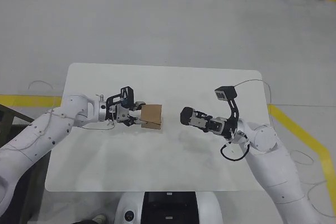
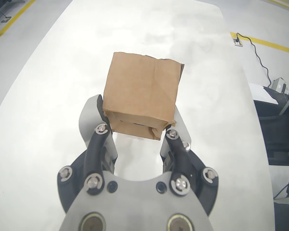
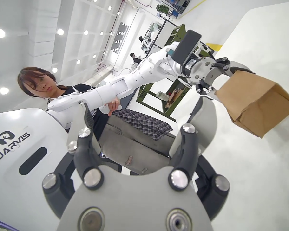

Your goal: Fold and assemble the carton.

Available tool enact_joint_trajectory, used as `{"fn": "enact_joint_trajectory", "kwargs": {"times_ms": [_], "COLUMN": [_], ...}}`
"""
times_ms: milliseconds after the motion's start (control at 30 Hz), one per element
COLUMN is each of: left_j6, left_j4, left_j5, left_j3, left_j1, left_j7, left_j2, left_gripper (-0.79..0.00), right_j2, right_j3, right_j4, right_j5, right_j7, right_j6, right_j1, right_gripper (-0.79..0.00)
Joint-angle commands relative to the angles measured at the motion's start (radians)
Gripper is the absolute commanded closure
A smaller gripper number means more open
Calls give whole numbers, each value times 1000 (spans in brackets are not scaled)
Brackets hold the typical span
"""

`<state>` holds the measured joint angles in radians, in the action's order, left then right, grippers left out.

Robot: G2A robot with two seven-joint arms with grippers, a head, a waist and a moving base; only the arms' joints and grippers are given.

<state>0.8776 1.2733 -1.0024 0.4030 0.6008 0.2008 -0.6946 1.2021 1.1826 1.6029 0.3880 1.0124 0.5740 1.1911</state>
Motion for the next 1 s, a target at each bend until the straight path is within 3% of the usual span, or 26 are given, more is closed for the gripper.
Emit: {"fn": "enact_joint_trajectory", "kwargs": {"times_ms": [0, 200, 367, 433, 467, 500, 533, 567, 733, 967], "left_j6": [1, 22, 42, 47, 50, 52, 56, 59, 90, 131], "left_j4": [-47, -172, -259, -285, -297, -308, -317, -326, -346, -301], "left_j5": [-18, -60, -90, -103, -110, -116, -122, -127, -140, -167], "left_j3": [-16, -47, -62, -64, -65, -64, -63, -60, -32, 53], "left_j1": [-16, -47, -60, -64, -66, -67, -68, -70, -71, -43], "left_j7": [7, 41, 53, 59, 62, 67, 72, 78, 127, 212], "left_j2": [-36, -120, -174, -191, -198, -204, -210, -214, -219, -170], "left_gripper": [-231, -222, -246, -332, -443, -653, -727, -785, -785, -785], "right_j2": [-5, -18, -25, -28, -29, -29, -30, -31, -34, -38], "right_j3": [21, 70, 93, 98, 99, 99, 99, 97, 96, 104], "right_j4": [28, 86, 102, 104, 105, 105, 106, 107, 104, 53], "right_j5": [-20, -52, -72, -80, -85, -89, -92, -94, -123, -316], "right_j7": [-4, -17, -30, -34, -34, -35, -35, -35, -42, -100], "right_j6": [12, 19, 25, 29, 30, 31, 32, 35, 67, 149], "right_j1": [14, 48, 68, 73, 74, 75, 75, 75, 64, 34], "right_gripper": [-754, -760, -785, -785, -785, -785, -785, -785, -785, -785]}}
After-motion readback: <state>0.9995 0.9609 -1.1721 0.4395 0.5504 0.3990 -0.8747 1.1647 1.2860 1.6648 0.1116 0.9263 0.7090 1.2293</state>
